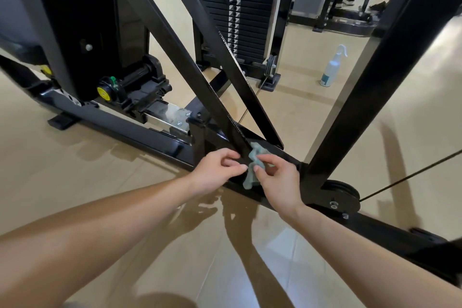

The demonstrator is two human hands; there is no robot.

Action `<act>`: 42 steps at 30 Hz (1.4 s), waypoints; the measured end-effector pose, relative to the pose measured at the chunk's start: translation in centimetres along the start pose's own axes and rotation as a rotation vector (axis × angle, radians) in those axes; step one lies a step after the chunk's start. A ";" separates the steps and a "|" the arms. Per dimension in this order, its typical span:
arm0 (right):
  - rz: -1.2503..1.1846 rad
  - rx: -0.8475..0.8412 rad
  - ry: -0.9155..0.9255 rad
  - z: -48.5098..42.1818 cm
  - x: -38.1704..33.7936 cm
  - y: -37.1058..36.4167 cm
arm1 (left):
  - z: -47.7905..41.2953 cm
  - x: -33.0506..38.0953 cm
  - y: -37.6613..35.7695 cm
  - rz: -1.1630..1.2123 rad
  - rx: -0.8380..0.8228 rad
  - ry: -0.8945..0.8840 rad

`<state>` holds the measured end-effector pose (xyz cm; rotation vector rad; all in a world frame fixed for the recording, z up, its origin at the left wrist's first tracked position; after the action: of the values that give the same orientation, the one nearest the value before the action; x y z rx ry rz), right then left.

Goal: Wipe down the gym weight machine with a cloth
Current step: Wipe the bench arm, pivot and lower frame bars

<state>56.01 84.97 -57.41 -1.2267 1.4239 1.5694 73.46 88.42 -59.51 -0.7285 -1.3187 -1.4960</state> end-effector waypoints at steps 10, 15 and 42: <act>-0.175 -0.161 0.104 1.3 -3.8 -3.2 | 1.3 -0.6 1.0 0.508 0.028 0.111; 0.105 0.073 0.228 -1.3 -5.9 -1.5 | 1.1 -2.3 8.4 0.546 0.346 0.186; 0.102 -0.043 0.281 -5.0 -8.4 -5.5 | -2.4 -2.9 19.4 -0.692 0.716 -0.287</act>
<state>64.85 81.86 -51.23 -1.4659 1.6592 1.5472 92.81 88.12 -55.42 0.0037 -2.3101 -1.2783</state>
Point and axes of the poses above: each hand's wrist, its own z-axis away from the middle knuckle, its own y-axis out of the back of the hand, x = y × z, the point moved 9 cm from there along -z, towards the middle knuckle, and after that the axes turned 3 degrees about -z, right-handed, at the moved point
